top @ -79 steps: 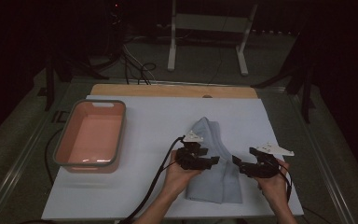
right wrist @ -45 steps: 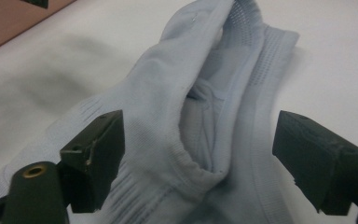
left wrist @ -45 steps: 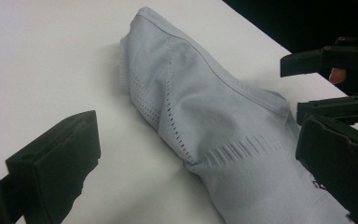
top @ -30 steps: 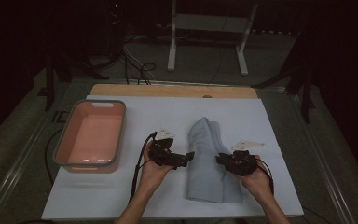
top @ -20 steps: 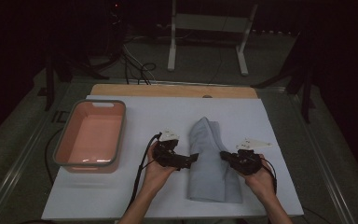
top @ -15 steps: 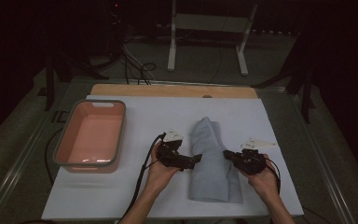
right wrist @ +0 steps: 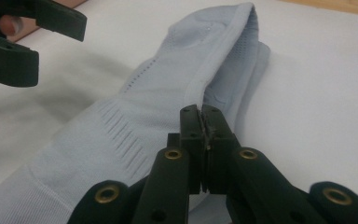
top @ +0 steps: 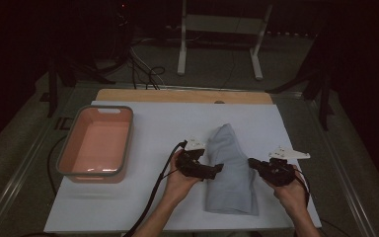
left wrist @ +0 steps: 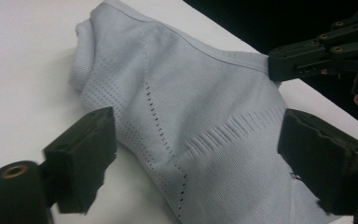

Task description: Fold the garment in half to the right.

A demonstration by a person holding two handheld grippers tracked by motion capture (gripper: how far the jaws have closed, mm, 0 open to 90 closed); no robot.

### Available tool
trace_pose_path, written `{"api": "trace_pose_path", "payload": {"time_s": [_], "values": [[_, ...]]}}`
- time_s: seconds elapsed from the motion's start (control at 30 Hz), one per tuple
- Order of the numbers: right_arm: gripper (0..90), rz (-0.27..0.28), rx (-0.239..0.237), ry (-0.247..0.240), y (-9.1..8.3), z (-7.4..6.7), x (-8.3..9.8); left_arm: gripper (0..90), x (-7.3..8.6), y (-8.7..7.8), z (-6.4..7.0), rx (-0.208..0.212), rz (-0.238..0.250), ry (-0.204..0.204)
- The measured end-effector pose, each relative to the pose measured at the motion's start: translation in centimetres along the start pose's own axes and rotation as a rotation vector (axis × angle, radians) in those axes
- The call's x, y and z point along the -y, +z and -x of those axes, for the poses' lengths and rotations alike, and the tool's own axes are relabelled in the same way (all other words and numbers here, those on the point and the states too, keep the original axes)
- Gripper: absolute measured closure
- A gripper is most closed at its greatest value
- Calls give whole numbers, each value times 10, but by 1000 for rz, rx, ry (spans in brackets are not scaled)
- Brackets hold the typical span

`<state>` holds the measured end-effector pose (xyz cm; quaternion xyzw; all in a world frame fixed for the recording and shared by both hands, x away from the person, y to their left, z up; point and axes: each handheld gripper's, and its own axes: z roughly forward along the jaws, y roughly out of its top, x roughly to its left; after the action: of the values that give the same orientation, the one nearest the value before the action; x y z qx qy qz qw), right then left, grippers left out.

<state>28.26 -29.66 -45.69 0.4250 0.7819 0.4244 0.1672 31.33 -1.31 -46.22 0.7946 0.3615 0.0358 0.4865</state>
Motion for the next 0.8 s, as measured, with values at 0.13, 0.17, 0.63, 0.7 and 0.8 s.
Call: {"api": "trace_pose_path", "payload": {"time_s": [0.13,0.17,0.63,0.7,0.8], "values": [[887,7,0,23,-5,4,0,179,-2,5,5,2,-11,13],[887,12,0,26,-7,4,-1,199,-2,6,6,0,-17,20],[887,-61,48,30,0,12,11,596,4,37,23,69,-110,99],[887,-50,56,28,-3,11,10,624,5,42,27,62,-132,126],[887,-40,63,28,-5,10,8,659,7,47,29,56,-150,135]]}}
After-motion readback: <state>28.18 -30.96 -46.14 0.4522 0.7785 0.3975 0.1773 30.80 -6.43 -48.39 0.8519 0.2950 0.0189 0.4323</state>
